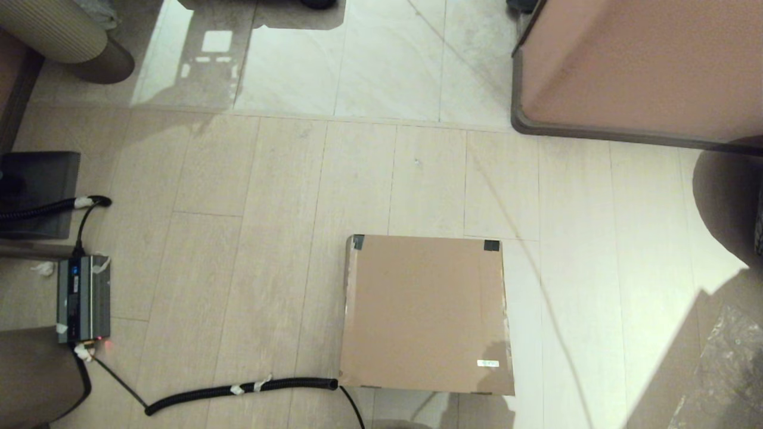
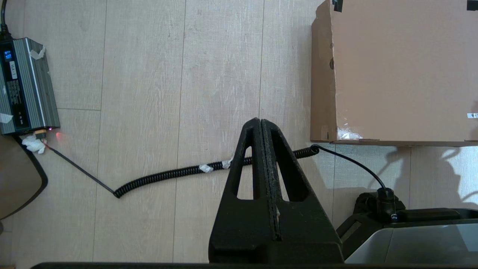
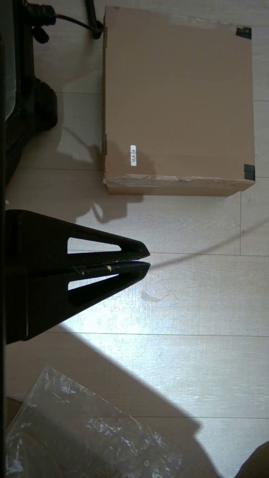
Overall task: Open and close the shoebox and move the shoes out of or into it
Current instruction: Open the shoe box
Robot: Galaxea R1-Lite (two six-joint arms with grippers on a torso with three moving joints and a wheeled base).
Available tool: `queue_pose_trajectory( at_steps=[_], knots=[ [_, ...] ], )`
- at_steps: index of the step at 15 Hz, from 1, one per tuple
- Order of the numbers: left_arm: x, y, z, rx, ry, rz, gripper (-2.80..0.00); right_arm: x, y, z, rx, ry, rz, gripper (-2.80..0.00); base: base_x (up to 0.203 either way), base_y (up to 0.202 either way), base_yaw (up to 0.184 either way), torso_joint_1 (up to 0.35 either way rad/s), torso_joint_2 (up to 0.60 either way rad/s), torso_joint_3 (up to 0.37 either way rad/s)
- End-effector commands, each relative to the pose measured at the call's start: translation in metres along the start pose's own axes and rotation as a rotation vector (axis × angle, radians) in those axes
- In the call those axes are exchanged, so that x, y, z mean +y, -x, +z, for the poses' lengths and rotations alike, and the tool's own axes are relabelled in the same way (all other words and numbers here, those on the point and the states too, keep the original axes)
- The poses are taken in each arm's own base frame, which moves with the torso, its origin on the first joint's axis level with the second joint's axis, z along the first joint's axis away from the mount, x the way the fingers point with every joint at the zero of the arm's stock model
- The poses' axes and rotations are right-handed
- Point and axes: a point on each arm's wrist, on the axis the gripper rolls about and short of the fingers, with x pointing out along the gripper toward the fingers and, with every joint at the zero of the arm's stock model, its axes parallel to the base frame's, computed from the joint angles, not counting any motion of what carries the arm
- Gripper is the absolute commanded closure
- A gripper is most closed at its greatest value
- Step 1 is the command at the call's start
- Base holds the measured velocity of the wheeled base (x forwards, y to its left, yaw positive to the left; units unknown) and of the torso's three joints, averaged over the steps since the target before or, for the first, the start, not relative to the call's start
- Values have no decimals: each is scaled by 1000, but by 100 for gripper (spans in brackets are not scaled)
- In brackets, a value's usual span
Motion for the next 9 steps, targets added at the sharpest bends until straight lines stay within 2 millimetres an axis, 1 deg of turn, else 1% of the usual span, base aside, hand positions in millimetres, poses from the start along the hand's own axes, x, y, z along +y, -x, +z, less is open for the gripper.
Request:
queue_pose_trajectory(
  at_steps=[1, 9],
  knots=[
    [0, 0, 0, -1, 0, 0, 0, 0, 0, 0, 0, 14, 3, 0, 0, 0, 0, 0, 0, 0],
    [0, 0, 0, -1, 0, 0, 0, 0, 0, -1, 4, 13, 5, 0, 0, 0, 0, 0, 0, 0]
  ],
)
